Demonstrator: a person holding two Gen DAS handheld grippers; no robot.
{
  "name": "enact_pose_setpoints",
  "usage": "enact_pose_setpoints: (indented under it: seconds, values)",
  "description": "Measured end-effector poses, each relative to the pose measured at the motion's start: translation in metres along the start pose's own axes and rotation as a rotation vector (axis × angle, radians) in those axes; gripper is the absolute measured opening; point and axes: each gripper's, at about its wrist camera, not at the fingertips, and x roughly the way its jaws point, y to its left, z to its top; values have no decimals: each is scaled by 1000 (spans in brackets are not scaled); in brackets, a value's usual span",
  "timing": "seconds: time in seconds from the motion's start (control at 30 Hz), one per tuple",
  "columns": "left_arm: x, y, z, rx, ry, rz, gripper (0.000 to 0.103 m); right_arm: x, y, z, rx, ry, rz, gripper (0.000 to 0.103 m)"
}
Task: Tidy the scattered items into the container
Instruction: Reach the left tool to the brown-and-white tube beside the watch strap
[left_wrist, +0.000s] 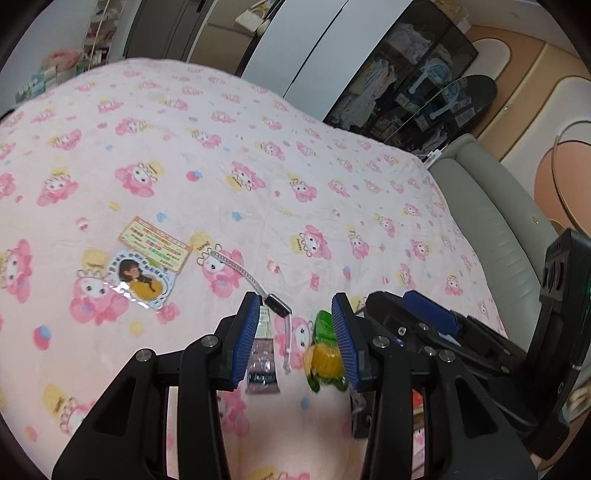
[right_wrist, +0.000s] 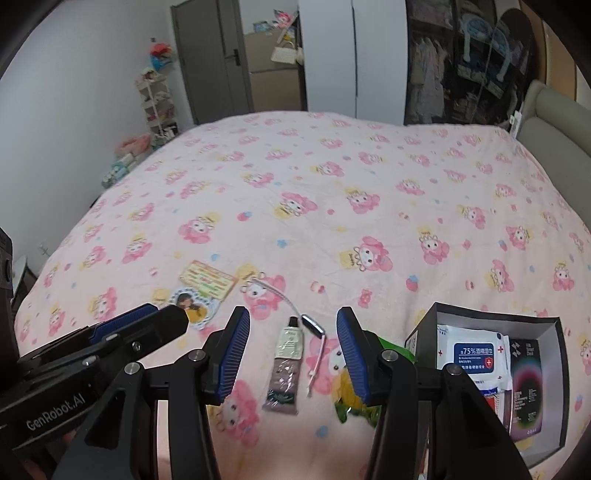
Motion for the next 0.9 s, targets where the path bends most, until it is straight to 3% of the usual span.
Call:
enact_pose_setpoints:
  seconds: [0.17,0.33,0.5,0.63,0.73,0.9]
  values:
    - [48,13,4,-45,64,4,40,42,-16,5,34,57,-36,45]
    - [80,36,-17,-112,120,-3,40,76,-23,-2,30,114,-53,45]
    - [105,61,-25,-151,118,139,40,109,-22,-20,18,188,-52,46]
    - [119,71,-28,-212,147,98,40,128,-22,-35,47,240,-19,46]
    - [127,69,-33,-197,181,103,40,139,-16,-47,28,280,1,46]
    - [144,70,-41,-216,257,43,40,152,-12,-62,16,329,52,46]
